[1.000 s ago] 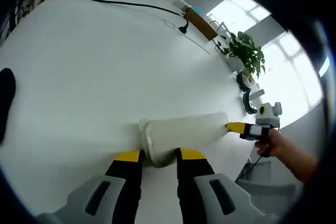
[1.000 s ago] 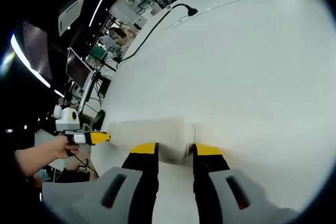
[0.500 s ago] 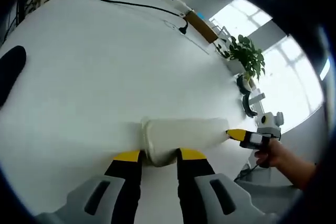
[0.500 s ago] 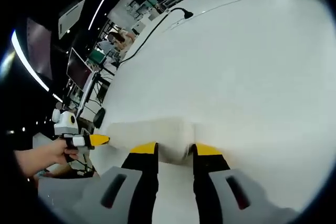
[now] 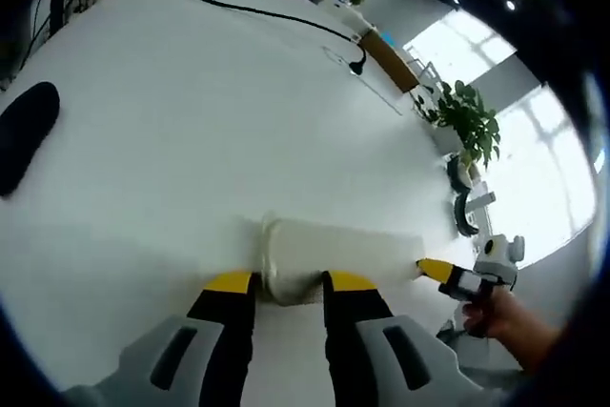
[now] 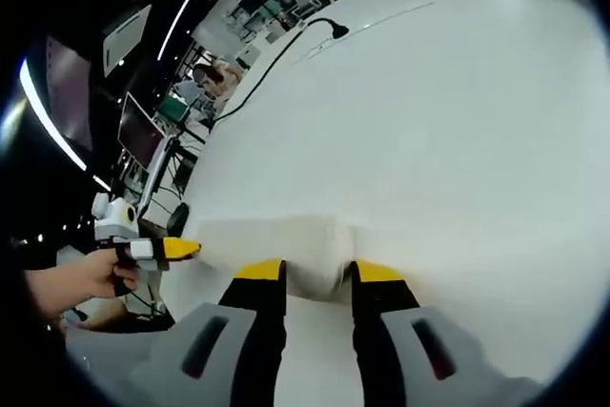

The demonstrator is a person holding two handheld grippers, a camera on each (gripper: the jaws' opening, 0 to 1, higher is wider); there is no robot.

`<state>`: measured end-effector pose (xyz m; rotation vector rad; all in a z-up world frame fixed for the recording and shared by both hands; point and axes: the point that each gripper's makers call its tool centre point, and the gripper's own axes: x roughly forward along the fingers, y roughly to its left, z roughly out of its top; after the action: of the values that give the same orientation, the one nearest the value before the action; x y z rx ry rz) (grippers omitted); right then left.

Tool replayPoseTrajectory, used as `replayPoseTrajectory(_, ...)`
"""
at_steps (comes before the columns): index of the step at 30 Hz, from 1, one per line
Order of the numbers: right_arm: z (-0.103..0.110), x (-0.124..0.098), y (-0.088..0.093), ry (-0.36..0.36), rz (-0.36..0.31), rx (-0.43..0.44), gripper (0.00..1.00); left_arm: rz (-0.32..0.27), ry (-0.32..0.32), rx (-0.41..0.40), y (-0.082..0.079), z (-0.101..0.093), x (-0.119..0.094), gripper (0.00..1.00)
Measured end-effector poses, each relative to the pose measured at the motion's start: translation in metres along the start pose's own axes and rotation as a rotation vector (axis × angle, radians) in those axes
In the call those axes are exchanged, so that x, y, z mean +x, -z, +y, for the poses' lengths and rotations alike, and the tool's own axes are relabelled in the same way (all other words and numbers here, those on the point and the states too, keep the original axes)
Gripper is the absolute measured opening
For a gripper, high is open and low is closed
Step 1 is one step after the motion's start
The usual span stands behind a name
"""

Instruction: Arrange the utensils inside the cutlery case until each visible utensil rests in its matching compartment.

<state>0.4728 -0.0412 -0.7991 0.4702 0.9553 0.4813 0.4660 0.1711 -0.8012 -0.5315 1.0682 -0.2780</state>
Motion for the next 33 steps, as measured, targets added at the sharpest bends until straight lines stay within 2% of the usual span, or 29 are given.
replayPoseTrajectory(1,-0.001,0.000,-0.001,0.014,-0.002,-0.020,0.25,-0.013,-0.008,0.028,-0.002,-0.001,-0.001,0.28)
replayPoseTrajectory(3,0.002,0.000,0.002,0.010,0.024,0.017,0.25,-0.054,-0.051,0.079,-0.010,0.001,-0.003,0.26)
replayPoseTrajectory(4,0.002,0.001,0.002,0.008,0.025,-0.004,0.25,-0.064,-0.065,0.076,-0.011,0.002,-0.003,0.25)
replayPoseTrajectory(5,0.004,0.003,0.004,-0.010,0.038,-0.040,0.26,-0.101,-0.100,0.061,-0.017,0.004,-0.005,0.27)
replayPoseTrajectory(6,0.006,0.002,0.006,-0.030,0.057,-0.083,0.30,-0.106,-0.092,0.079,-0.019,0.001,-0.007,0.33)
replayPoseTrajectory(7,0.005,0.001,0.004,-0.018,0.050,-0.062,0.33,-0.119,-0.105,0.061,-0.021,0.000,-0.013,0.37)
replayPoseTrajectory(8,0.008,0.000,-0.001,-0.036,0.013,-0.059,0.35,-0.146,-0.120,0.058,-0.025,0.000,-0.017,0.40)
replayPoseTrajectory(9,0.015,-0.003,-0.009,-0.083,-0.038,-0.031,0.38,-0.160,-0.102,0.072,-0.028,-0.004,-0.021,0.43)
replayPoseTrajectory(10,0.017,-0.008,-0.012,-0.097,-0.047,-0.015,0.41,-0.145,-0.075,0.087,-0.028,-0.009,-0.023,0.45)
replayPoseTrajectory(12,0.016,-0.014,-0.014,-0.093,-0.045,-0.072,0.49,-0.164,-0.062,0.124,-0.032,-0.014,-0.032,0.52)
replayPoseTrajectory(13,0.014,-0.018,-0.017,-0.083,-0.051,-0.095,0.50,-0.225,-0.082,0.202,-0.042,-0.015,-0.045,0.50)
replayPoseTrajectory(15,0.022,-0.028,-0.028,-0.124,-0.109,-0.118,0.54,-0.376,-0.107,0.338,-0.059,-0.021,-0.067,0.36)
replayPoseTrajectory(16,0.024,-0.034,-0.033,-0.126,-0.131,-0.148,0.55,-0.382,-0.084,0.332,-0.058,-0.023,-0.071,0.38)
replayPoseTrajectory(17,0.026,-0.040,-0.038,-0.130,-0.157,-0.187,0.56,-0.357,-0.056,0.276,-0.051,-0.024,-0.073,0.44)
replayPoseTrajectory(18,0.037,-0.056,-0.042,-0.136,-0.199,-0.262,0.55,-0.352,-0.044,0.225,-0.048,-0.022,-0.076,0.53)
replayPoseTrajectory(19,0.039,-0.066,-0.045,-0.129,-0.219,-0.298,0.54,-0.387,-0.063,0.194,-0.051,-0.017,-0.085,0.57)
replayPoseTrajectory(20,0.041,-0.077,-0.049,-0.123,-0.250,-0.340,0.56,-0.413,-0.064,0.211,-0.053,-0.017,-0.092,0.58)
replayPoseTrajectory(21,0.042,-0.083,-0.050,-0.121,-0.258,-0.356,0.58,-0.448,-0.062,0.231,-0.057,-0.019,-0.101,0.57)
replayPoseTrajectory(22,0.045,-0.087,-0.047,-0.123,-0.237,-0.344,0.59,-0.471,-0.048,0.243,-0.057,-0.023,-0.113,0.58)
replayPoseTrajectory(23,0.049,-0.091,-0.047,-0.130,-0.231,-0.360,0.59,-0.454,-0.036,0.236,-0.055,-0.025,-0.120,0.61)
replayPoseTrajectory(24,0.055,-0.098,-0.050,-0.139,-0.248,-0.431,0.56,-0.439,-0.023,0.236,-0.053,-0.028,-0.131,0.67)
replayPoseTrajectory(25,0.061,-0.104,-0.051,-0.132,-0.253,-0.478,0.52,-0.427,-0.036,0.228,-0.054,-0.024,-0.137,0.68)
replayPoseTrajectory(26,0.068,-0.111,-0.048,-0.129,-0.239,-0.551,0.48,-0.409,-0.030,0.156,-0.050,-0.022,-0.148,0.67)
replayPoseTrajectory(27,0.074,-0.116,-0.045,-0.131,-0.229,-0.601,0.48,-0.452,0.007,0.128,-0.055,-0.025,-0.157,0.69)
replayPoseTrajectory(28,0.079,-0.122,-0.045,-0.113,-0.235,-0.660,0.51,-0.546,0.063,0.130,-0.065,-0.035,-0.175,0.72)
replayPoseTrajectory(29,0.085,-0.127,-0.044,-0.111,-0.244,-0.700,0.56,-0.582,0.071,0.128,-0.066,-0.037,-0.185,0.76)
replayPoseTrajectory(30,0.094,-0.133,-0.046,-0.125,-0.275,-0.745,0.58,-0.565,0.049,0.146,-0.061,-0.037,-0.196,0.80)
replayPoseTrajectory(32,0.106,-0.142,-0.046,-0.152,-0.289,-0.780,0.57,-0.621,0.029,0.268,-0.063,-0.048,-0.217,0.84)
replayPoseTrajectory(33,0.113,-0.151,-0.048,-0.148,-0.308,-0.811,0.56,-0.640,0.024,0.323,-0.063,-0.055,-0.227,0.83)
